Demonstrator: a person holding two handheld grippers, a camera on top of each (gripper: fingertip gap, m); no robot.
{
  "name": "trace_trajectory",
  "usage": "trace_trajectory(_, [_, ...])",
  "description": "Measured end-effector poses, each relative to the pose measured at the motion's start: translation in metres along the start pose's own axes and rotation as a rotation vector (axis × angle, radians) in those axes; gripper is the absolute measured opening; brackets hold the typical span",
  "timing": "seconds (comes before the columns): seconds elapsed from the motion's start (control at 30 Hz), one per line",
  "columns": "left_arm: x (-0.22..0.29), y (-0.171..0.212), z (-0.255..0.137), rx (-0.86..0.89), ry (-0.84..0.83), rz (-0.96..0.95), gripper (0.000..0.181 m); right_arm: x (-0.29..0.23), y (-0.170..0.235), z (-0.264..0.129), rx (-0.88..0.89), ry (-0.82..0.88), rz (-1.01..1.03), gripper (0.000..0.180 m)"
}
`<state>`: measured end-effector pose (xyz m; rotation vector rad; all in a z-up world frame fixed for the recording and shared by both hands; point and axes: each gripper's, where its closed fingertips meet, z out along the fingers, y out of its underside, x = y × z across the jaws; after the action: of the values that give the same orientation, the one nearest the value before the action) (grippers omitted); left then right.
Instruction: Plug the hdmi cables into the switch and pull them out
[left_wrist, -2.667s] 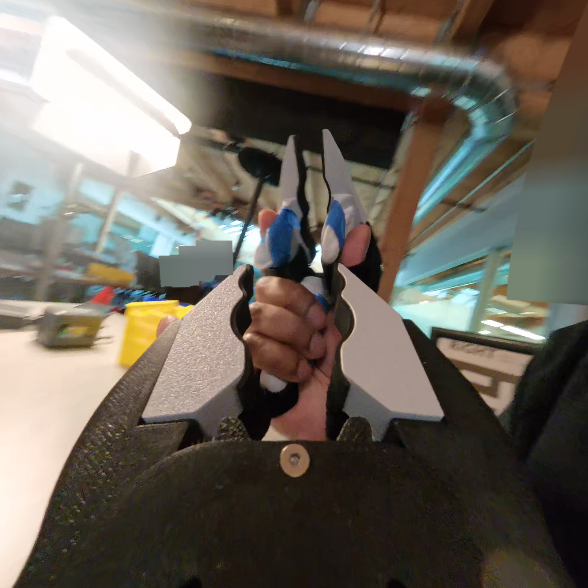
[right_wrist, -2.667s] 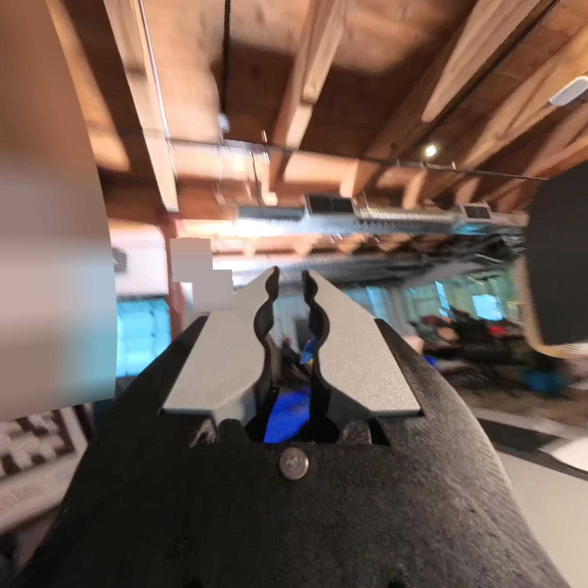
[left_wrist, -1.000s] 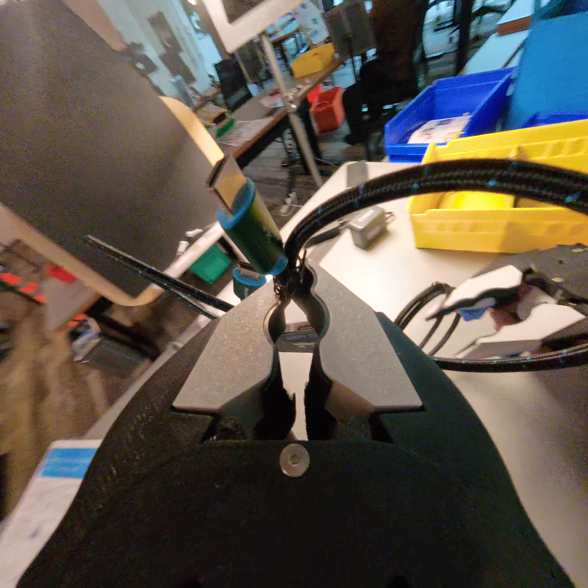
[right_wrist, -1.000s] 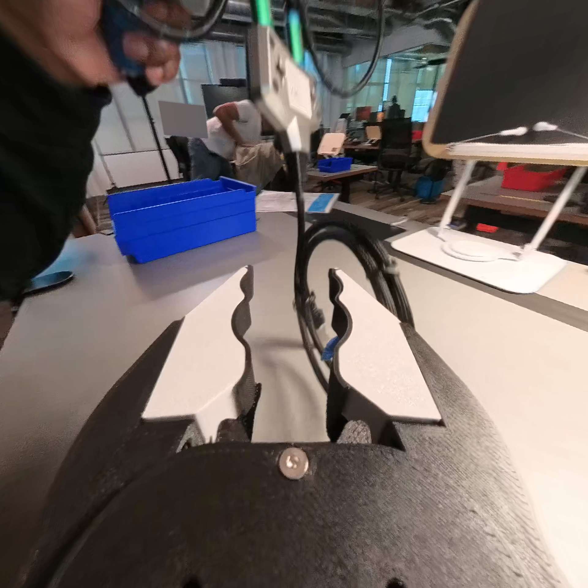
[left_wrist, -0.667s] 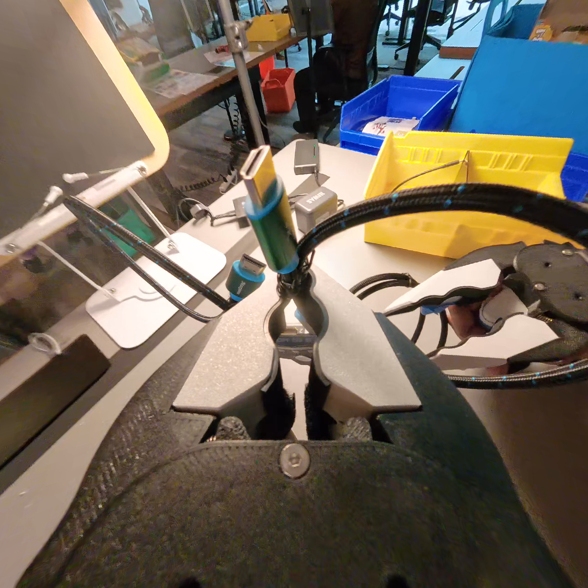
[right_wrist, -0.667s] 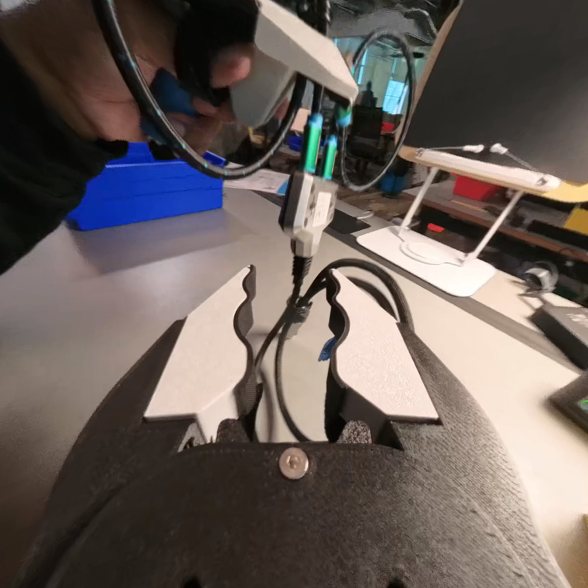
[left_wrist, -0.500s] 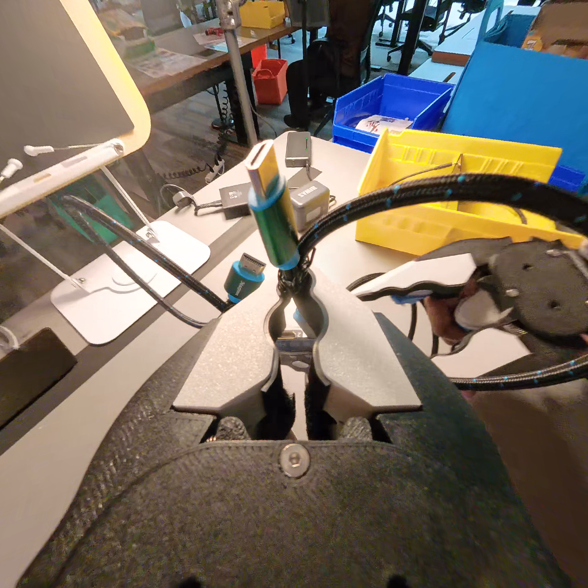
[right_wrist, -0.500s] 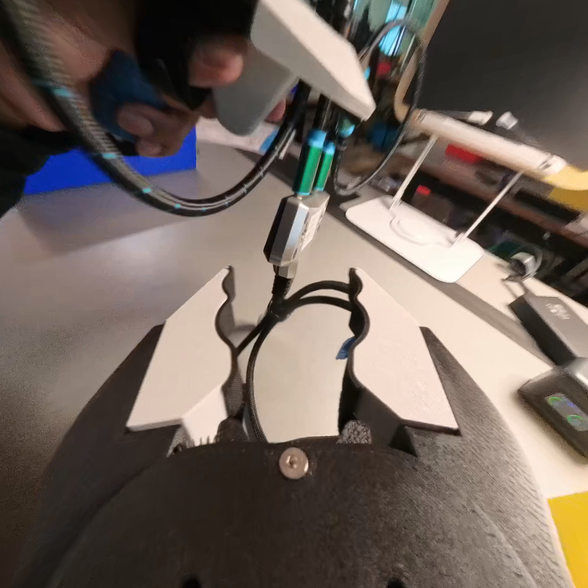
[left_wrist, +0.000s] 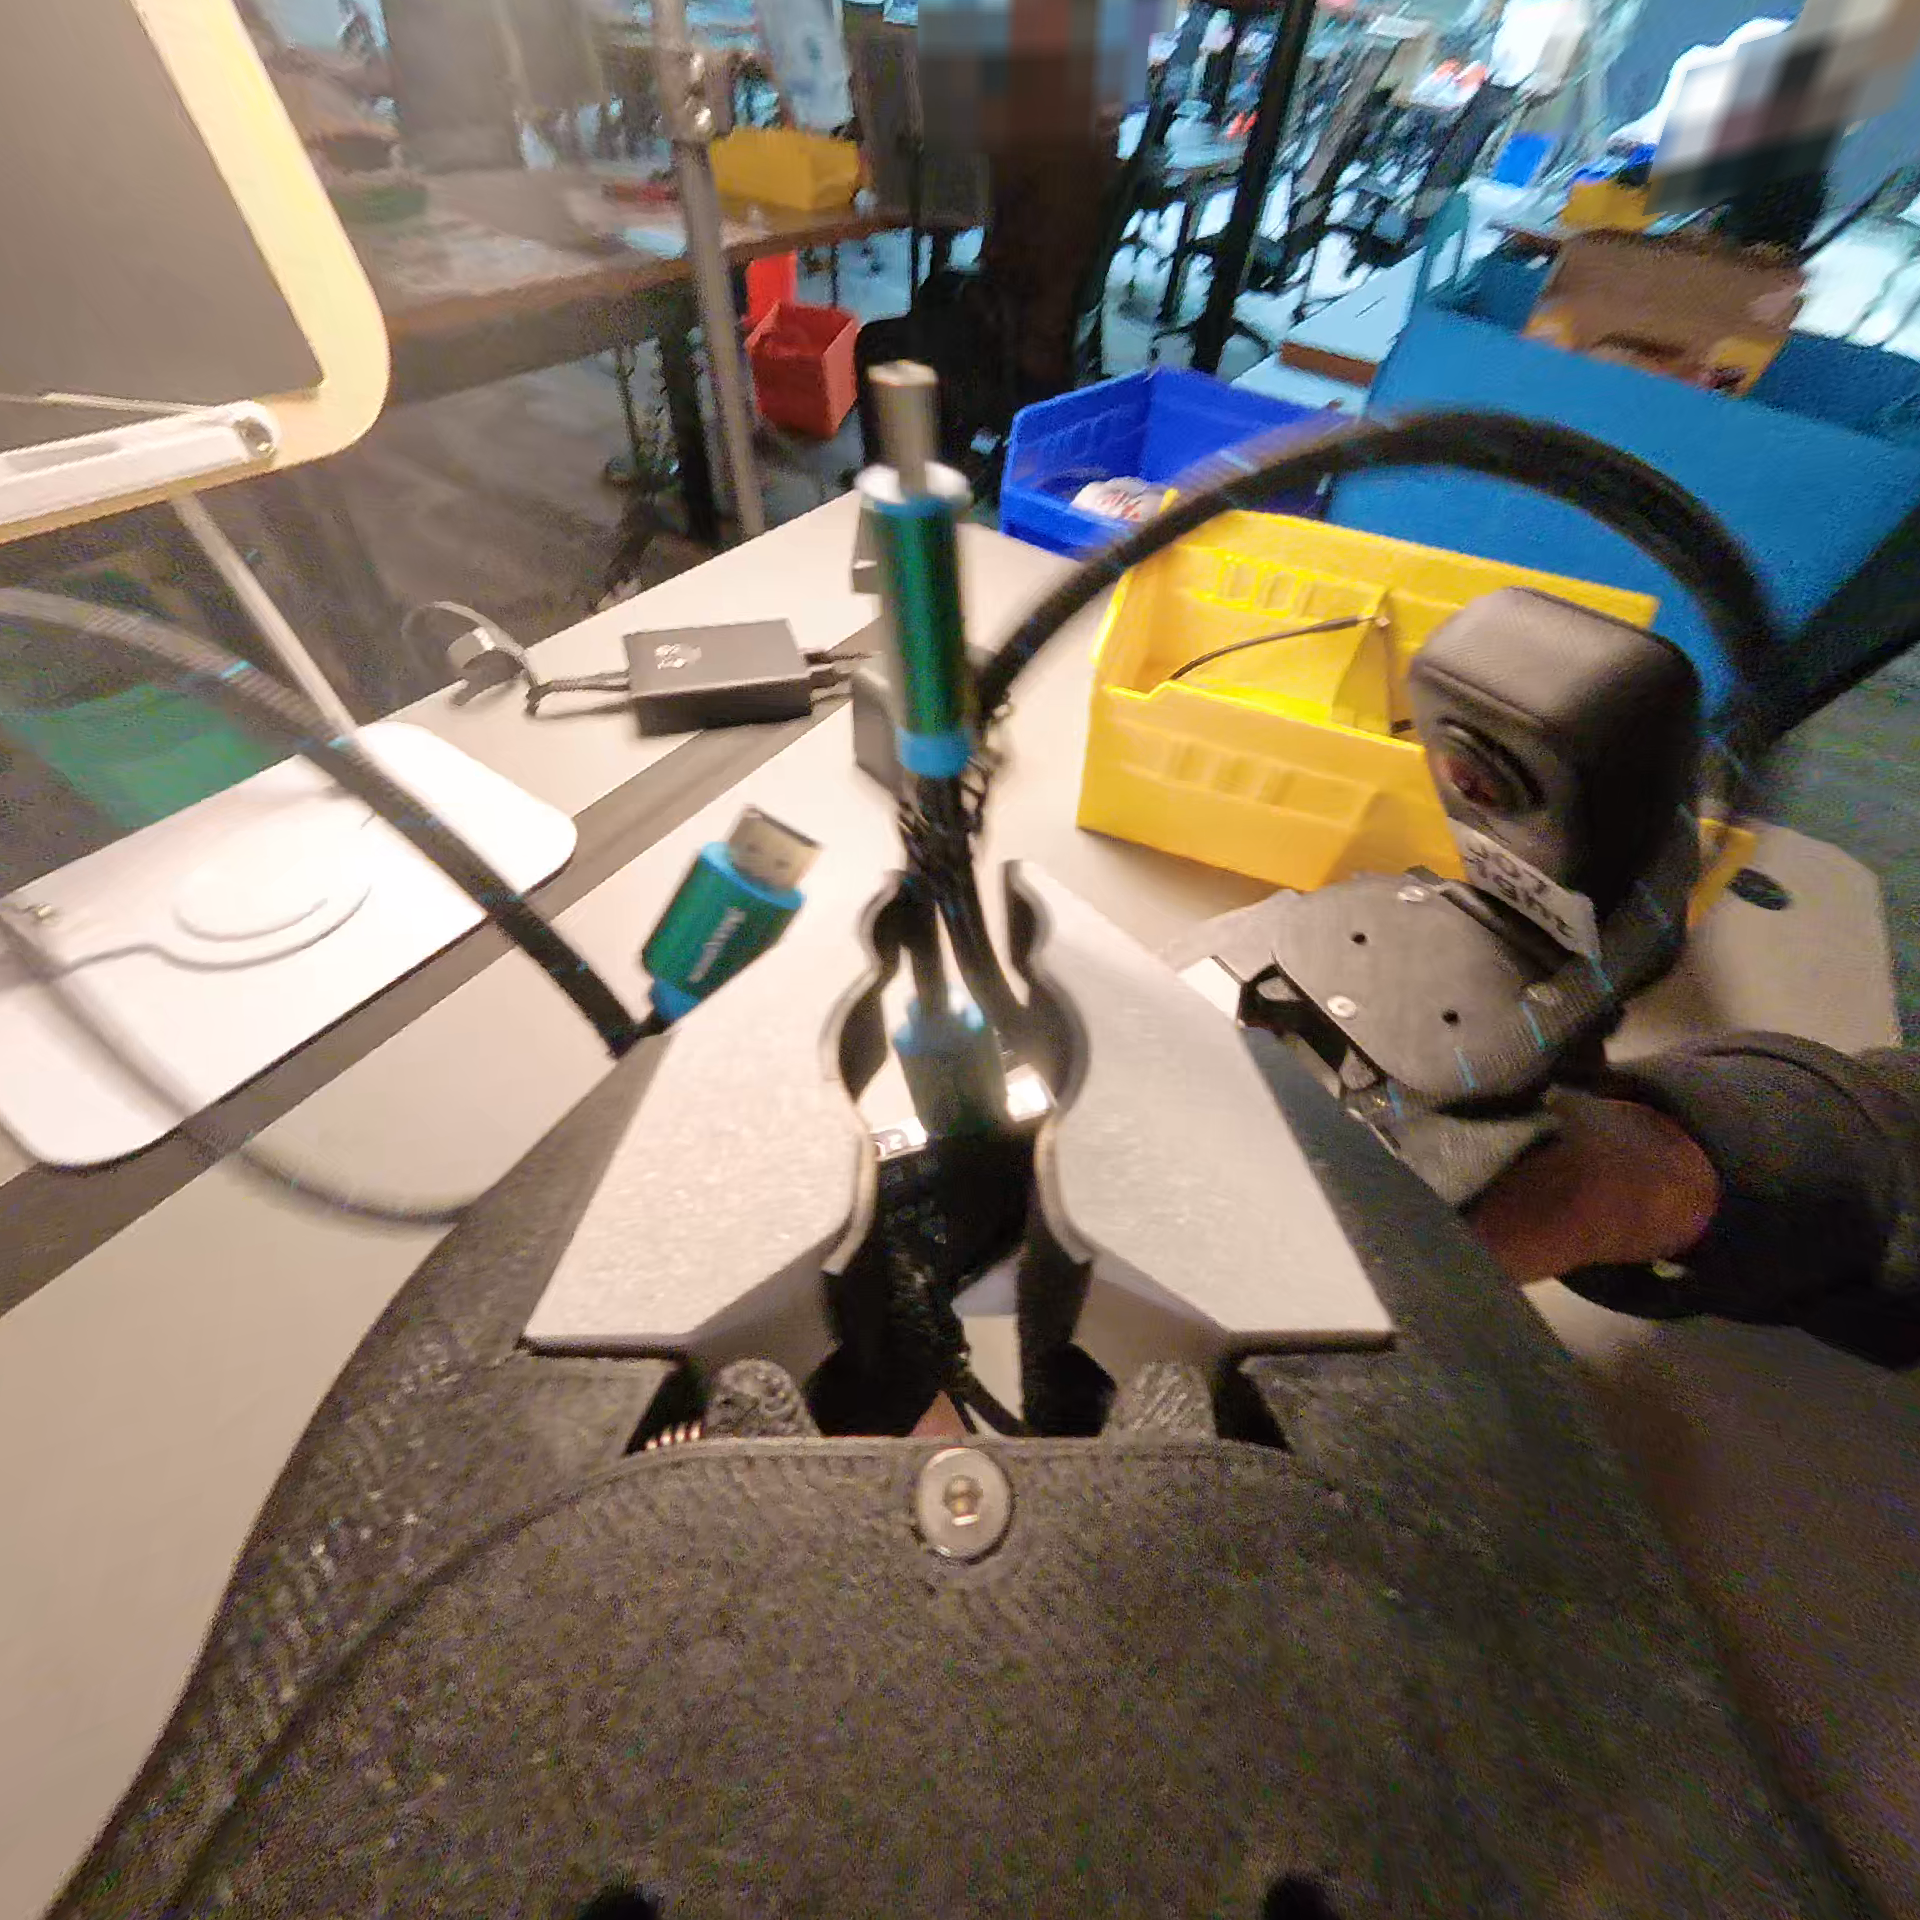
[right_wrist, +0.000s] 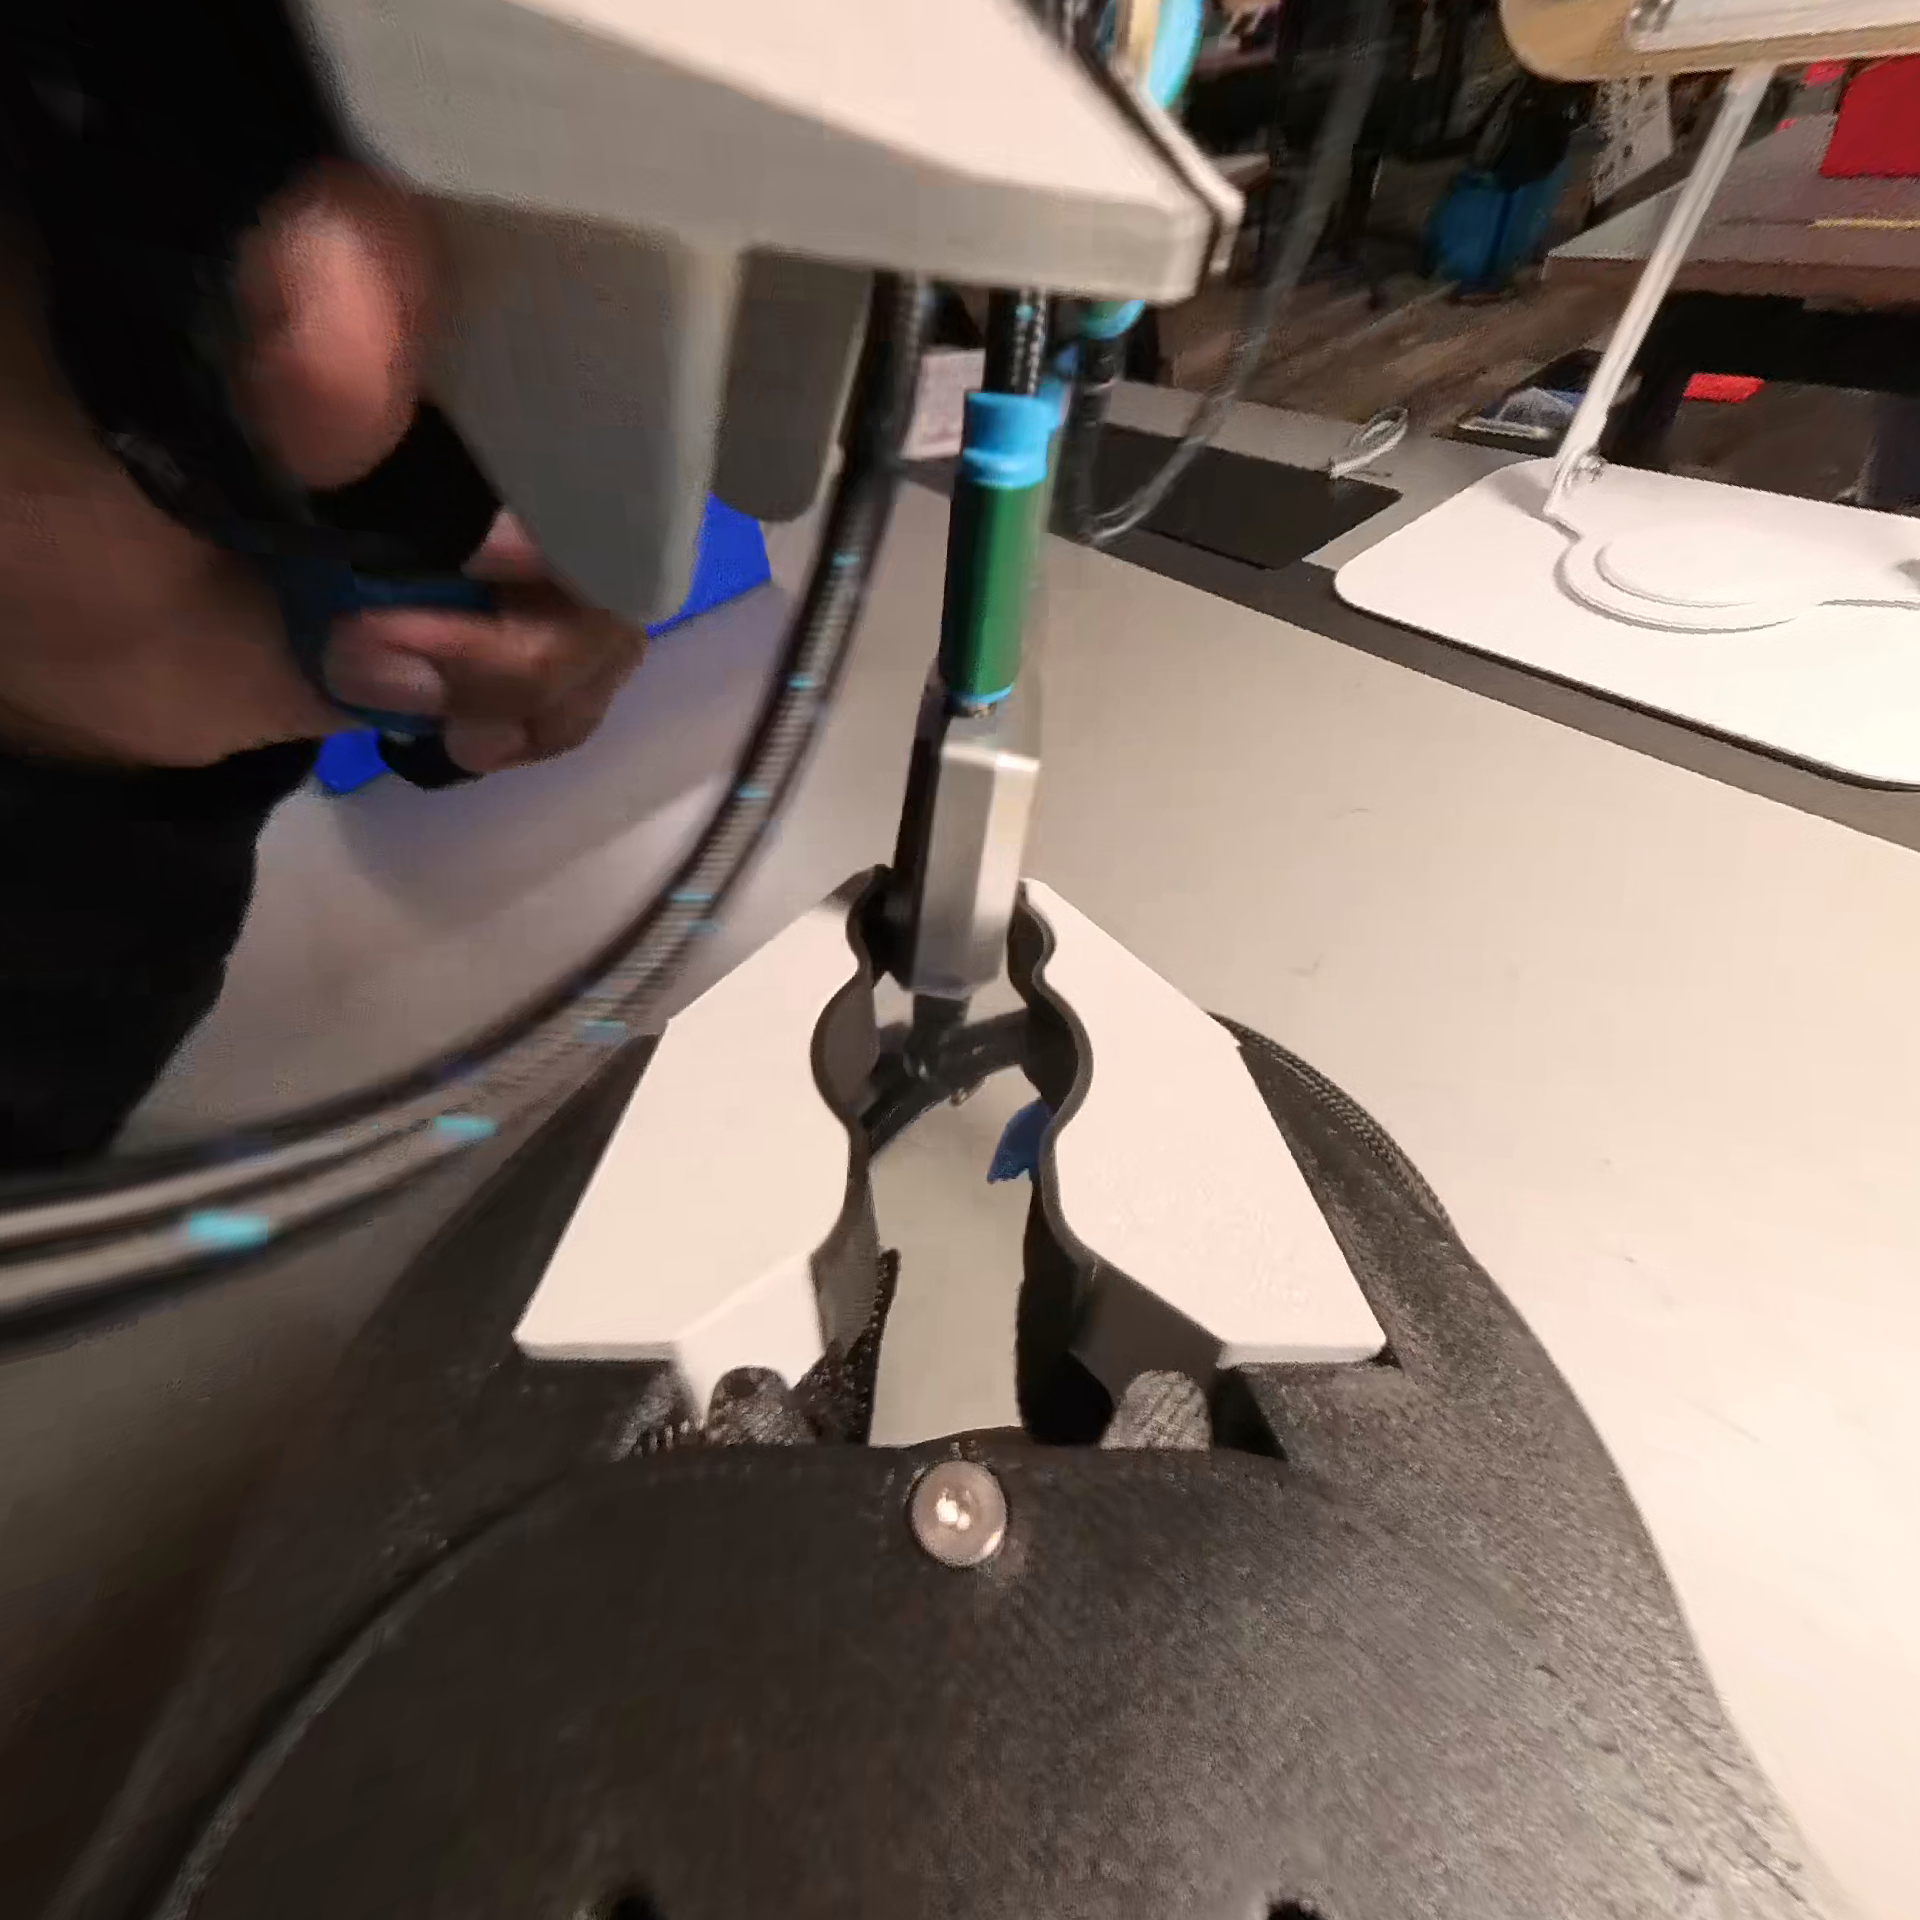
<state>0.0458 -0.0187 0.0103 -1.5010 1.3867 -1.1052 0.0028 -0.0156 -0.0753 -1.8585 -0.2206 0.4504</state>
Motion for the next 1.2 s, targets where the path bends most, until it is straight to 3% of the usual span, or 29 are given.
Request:
trace_trajectory(0.1, [0.004,-0.003,-0.014,0.12,0.086,0.04,0.054,0.006,-0.001,-0.008,0.052,-0.062,0.115,0.021])
trace_trajectory(0.2, [-0.006,-0.01,-0.055,0.369,0.106,0.044,0.057,0.017,0.001,-0.016,0.103,-0.115,0.257,0.02])
trace_trajectory(0.3, [-0.045,0.001,-0.1,0.665,0.025,-0.176,0.044,0.021,-0.008,-0.024,0.192,-0.206,0.387,0.02])
trace_trajectory(0.37, [-0.052,0.032,-0.085,0.589,0.121,-0.403,0.052,0.013,-0.019,-0.029,0.264,-0.301,0.431,0.02])
trace_trajectory(0.4, [-0.044,0.047,-0.071,0.502,0.201,-0.472,0.065,0.007,-0.025,-0.032,0.298,-0.348,0.439,0.02])
trace_trajectory(0.47, [-0.024,0.06,-0.051,0.405,0.325,-0.528,0.07,-0.007,-0.034,-0.036,0.351,-0.418,0.441,0.02])
trace_trajectory(0.63, [0.006,0.051,-0.037,0.446,0.42,-0.527,0.063,-0.04,-0.037,-0.035,0.395,-0.505,0.405,0.02])
trace_trajectory(0.7, [0.011,0.042,-0.045,0.518,0.447,-0.542,0.042,-0.049,-0.03,-0.028,0.362,-0.502,0.378,0.021])
trace_trajectory(0.73, [0.011,0.039,-0.049,0.55,0.444,-0.533,0.028,-0.051,-0.027,-0.025,0.347,-0.498,0.365,0.021])
trace_trajectory(0.87, [0.003,0.045,-0.051,0.515,0.368,-0.488,0.023,-0.047,-0.014,-0.016,0.247,-0.432,0.325,0.029])
trace_trajectory(1.03, [-0.048,0.053,-0.066,0.411,0.097,-0.39,0.02,-0.023,0.017,-0.022,-0.019,-0.196,0.061,0.038])
trace_trajectory(1.13, [-0.074,0.056,-0.084,0.31,-0.055,-0.274,0.02,-0.024,0.006,-0.037,-0.022,-0.13,-0.119,0.038])
trace_trajectory(1.2, [-0.071,0.056,-0.089,0.21,-0.018,-0.256,0.02,-0.016,-0.012,-0.042,0.014,-0.032,-0.268,0.038])
